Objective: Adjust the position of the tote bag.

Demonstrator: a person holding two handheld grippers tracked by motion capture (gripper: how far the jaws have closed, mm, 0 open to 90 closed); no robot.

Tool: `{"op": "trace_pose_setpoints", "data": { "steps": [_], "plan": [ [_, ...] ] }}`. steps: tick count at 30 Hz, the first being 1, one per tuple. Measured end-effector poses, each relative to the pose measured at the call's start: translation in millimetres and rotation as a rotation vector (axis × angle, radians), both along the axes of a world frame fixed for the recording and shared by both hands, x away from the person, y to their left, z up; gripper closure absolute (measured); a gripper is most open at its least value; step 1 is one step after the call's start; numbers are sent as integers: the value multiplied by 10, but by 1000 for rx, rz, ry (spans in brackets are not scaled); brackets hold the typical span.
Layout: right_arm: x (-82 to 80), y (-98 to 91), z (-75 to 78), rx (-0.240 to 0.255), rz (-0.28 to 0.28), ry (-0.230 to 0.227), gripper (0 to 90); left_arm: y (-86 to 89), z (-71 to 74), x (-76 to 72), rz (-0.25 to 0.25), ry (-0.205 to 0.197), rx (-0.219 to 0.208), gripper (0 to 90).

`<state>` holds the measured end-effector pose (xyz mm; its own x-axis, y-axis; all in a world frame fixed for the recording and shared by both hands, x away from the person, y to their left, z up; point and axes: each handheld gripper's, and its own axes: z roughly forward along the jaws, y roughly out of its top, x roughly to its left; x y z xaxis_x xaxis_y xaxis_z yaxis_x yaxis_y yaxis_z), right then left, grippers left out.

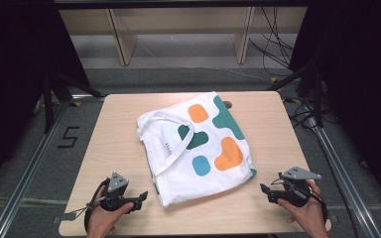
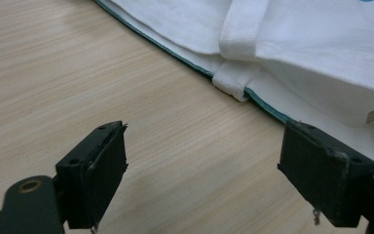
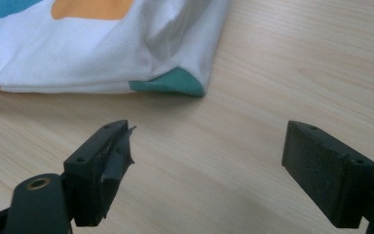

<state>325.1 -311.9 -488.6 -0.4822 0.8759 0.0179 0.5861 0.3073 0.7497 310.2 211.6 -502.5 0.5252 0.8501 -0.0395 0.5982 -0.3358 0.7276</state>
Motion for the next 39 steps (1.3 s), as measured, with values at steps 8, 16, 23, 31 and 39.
{"op": "trace_pose_setpoints", "data": {
  "steps": [8,16,23,31,39],
  "plan": [
    [10,-6,-13,-3,-5,11,199,-61,-5,-24,29,-5,-67,236],
    [20,6,-11,-19,12,-9,206,-159,56,-111,-42,7,-142,309],
    [26,-3,-24,-19,5,-3,212,-323,63,-163,-124,26,-195,341],
    [34,9,-30,-12,18,31,217,-465,117,-215,-199,42,-260,380],
    [35,8,-36,-16,17,26,223,-633,59,-181,-259,106,-232,474]
  ]
}}
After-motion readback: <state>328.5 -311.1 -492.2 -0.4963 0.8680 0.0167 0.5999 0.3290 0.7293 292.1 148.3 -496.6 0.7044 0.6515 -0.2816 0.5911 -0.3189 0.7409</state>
